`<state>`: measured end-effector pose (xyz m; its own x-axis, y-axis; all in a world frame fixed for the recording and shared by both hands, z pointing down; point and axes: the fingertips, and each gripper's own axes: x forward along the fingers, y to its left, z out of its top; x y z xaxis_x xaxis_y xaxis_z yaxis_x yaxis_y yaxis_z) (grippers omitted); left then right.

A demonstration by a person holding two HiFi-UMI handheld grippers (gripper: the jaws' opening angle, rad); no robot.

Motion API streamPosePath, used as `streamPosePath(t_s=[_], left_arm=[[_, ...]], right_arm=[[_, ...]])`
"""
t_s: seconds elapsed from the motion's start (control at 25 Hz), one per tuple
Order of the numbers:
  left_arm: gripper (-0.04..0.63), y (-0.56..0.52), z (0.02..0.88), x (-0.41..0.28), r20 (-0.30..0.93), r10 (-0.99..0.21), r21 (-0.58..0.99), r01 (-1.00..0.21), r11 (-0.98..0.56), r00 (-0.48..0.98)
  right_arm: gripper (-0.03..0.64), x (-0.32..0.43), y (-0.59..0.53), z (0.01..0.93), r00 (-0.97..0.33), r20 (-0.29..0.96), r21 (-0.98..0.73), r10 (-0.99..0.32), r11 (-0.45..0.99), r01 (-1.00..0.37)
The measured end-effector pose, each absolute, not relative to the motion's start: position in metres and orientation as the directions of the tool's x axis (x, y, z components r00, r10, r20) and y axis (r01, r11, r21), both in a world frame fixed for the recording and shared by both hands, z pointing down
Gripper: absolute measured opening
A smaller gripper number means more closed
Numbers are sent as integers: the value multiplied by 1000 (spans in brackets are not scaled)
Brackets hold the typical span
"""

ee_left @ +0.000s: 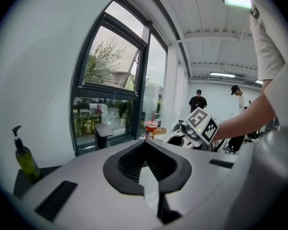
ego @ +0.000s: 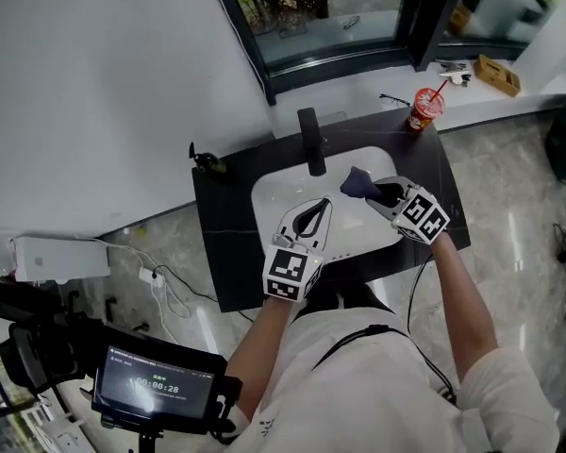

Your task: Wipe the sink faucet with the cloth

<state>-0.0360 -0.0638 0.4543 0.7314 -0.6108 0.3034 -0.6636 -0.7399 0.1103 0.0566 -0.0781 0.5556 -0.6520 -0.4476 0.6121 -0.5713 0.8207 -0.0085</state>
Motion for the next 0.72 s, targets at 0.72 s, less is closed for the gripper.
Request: streamPosePath(t_s=[0.72], left_arm=[[-5,-15,500,117,379,-239,145,-313,-939,894]], right_arm=[[114,237,0,621,-226,697,-2,-681,312,-950]])
